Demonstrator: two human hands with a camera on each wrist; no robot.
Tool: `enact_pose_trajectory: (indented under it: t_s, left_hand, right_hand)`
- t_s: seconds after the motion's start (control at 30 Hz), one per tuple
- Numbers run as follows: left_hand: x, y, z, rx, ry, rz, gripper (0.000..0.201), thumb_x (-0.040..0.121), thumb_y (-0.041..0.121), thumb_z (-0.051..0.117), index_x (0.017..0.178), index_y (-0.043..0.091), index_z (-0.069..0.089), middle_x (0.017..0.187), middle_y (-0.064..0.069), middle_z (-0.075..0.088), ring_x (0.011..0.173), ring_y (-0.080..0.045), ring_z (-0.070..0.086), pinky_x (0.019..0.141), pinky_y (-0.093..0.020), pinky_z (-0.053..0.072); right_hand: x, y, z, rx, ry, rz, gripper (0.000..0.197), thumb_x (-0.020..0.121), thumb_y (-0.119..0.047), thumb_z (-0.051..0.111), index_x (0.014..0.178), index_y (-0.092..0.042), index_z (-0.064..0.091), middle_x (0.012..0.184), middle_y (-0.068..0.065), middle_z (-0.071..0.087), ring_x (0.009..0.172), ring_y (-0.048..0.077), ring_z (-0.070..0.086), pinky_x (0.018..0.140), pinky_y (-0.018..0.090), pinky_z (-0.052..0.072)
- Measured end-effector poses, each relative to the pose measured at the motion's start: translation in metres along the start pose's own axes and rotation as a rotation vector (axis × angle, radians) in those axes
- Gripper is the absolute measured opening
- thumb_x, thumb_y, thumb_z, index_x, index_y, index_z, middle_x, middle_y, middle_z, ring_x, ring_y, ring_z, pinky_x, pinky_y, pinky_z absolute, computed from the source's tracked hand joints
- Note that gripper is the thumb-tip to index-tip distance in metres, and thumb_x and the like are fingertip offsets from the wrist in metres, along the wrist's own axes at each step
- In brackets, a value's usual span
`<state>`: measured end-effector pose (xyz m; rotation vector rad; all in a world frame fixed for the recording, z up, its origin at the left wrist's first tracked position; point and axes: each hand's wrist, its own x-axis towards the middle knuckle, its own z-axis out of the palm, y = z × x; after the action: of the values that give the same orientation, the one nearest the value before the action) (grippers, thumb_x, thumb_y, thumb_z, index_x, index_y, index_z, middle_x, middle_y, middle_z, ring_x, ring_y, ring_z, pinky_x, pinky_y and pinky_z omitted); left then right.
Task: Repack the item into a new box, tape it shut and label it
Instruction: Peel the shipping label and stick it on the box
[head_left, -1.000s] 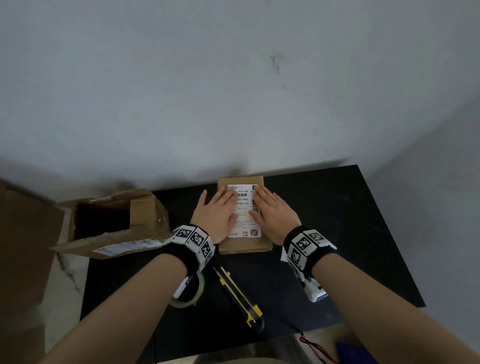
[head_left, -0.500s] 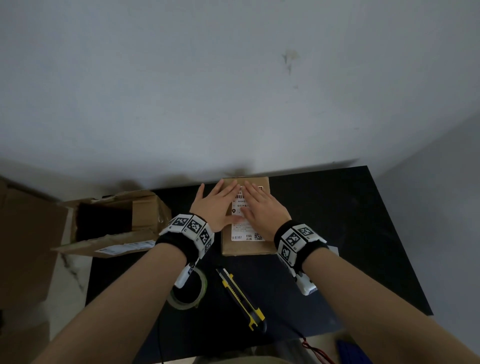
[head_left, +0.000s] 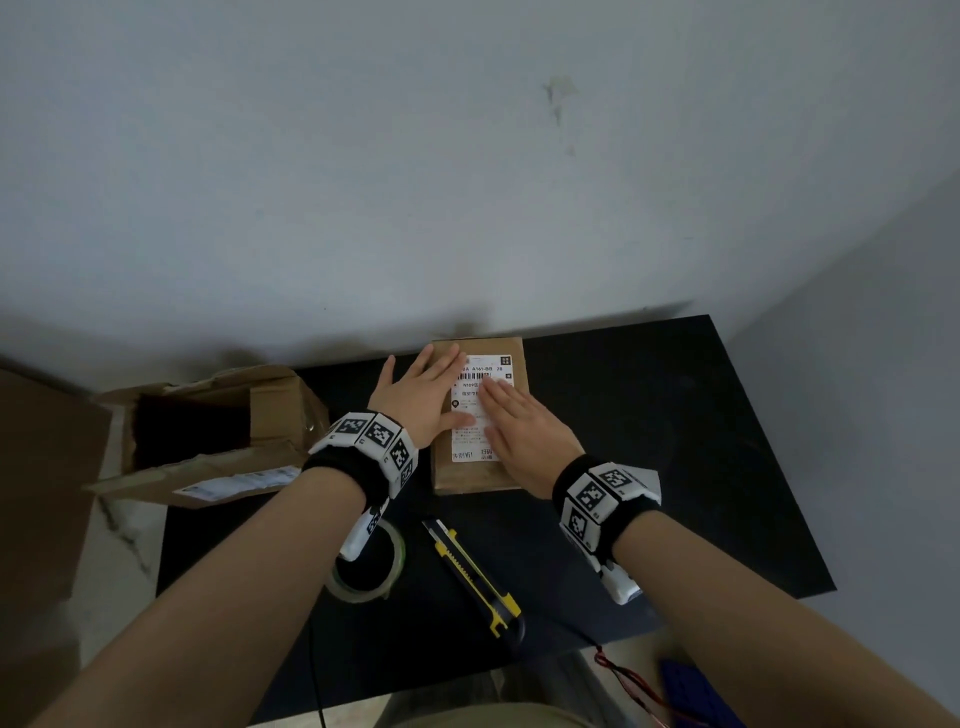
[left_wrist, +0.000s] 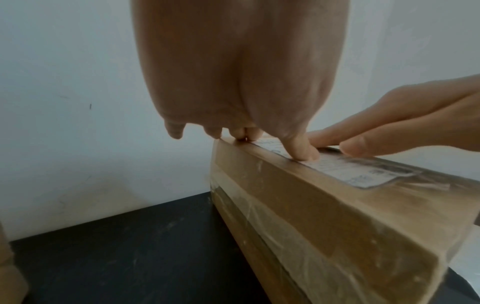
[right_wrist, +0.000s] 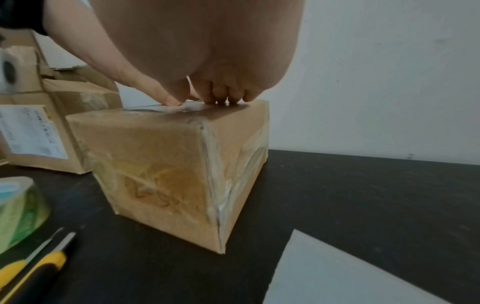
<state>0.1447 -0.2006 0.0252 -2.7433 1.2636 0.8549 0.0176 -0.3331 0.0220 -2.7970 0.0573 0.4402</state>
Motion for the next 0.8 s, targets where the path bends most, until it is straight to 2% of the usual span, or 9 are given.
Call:
enact_pose_trajectory:
  t_s: [0.23,0.37,0.43,0.5,0.6,0.7,0.8]
  left_hand:
    - [-0.022,0.012,0.016,0.024,0.042,0.04,0.068,0.097,0.049,0.03,0.15,0.023,-0.004,0.157,0.009,-0.009,0.144,-0.011,-0.01,0.116,-0.047,-0.003]
    - [-0.059,0.022,0.038,0.068,0.079,0.131,0.065,0.096,0.053,0.023,0.149,0.025,-0.001,0.157,0.01,-0.005,0.144,-0.009,-0.005,0.116,-0.044,-0.004]
    - [-0.076,0.025,0.05,0.149,0.105,0.155,0.062,0.098,0.049,0.024,0.149,0.024,-0.001,0.157,0.008,-0.003,0.144,-0.009,-0.004,0.116,-0.04,-0.004]
    - [-0.084,0.026,0.057,0.214,0.14,0.159,0.057,0.101,0.036,0.026,0.149,0.022,-0.002,0.158,0.006,-0.003,0.145,-0.009,-0.003,0.116,-0.036,-0.004]
    - [-0.085,0.028,0.061,0.213,0.172,0.161,0.057,0.102,0.024,0.031,0.149,0.017,0.001,0.158,0.001,0.001,0.145,-0.011,0.0,0.115,-0.03,-0.004]
    - [-0.084,0.027,0.063,0.195,0.183,0.167,0.059,0.1,0.02,0.036,0.149,0.016,0.002,0.158,-0.001,0.002,0.145,-0.011,-0.001,0.114,-0.026,-0.005]
    - [-0.084,0.026,0.063,0.182,0.167,0.168,0.057,0.101,0.021,0.033,0.149,0.016,0.001,0.158,-0.001,-0.001,0.145,-0.011,-0.004,0.115,-0.028,-0.004]
  right_hand:
    - [-0.026,-0.002,0.006,-0.014,-0.01,0.025,0.055,0.102,-0.031,0.022,0.15,-0.012,0.003,0.159,0.005,0.001,0.146,0.014,0.0,0.114,0.024,-0.004]
    - [-0.022,-0.011,0.006,-0.003,-0.019,0.067,0.054,0.102,-0.03,0.019,0.149,-0.01,0.003,0.159,0.007,0.0,0.146,0.015,0.0,0.116,0.026,-0.002]
    - [-0.024,-0.016,0.007,0.003,-0.028,0.08,0.054,0.102,-0.031,0.018,0.149,-0.01,0.002,0.159,0.007,-0.001,0.146,0.015,0.0,0.117,0.028,0.0]
    - [-0.03,-0.02,0.011,0.008,-0.02,0.075,0.054,0.102,-0.032,0.019,0.149,-0.01,0.003,0.159,0.006,0.0,0.146,0.015,0.0,0.116,0.027,0.0]
    - [-0.042,-0.028,0.022,-0.001,0.035,0.03,0.052,0.102,-0.029,0.022,0.15,-0.011,0.008,0.159,0.006,0.004,0.146,0.015,0.002,0.115,0.027,-0.001]
    - [-0.052,-0.037,0.033,0.004,0.081,-0.009,0.053,0.102,-0.029,0.024,0.15,-0.011,0.009,0.158,0.005,0.007,0.146,0.014,0.002,0.113,0.024,-0.005]
    - [-0.065,-0.036,0.037,0.029,0.101,-0.03,0.053,0.102,-0.03,0.027,0.15,-0.013,0.01,0.158,0.003,0.009,0.146,0.012,0.004,0.114,0.023,-0.004]
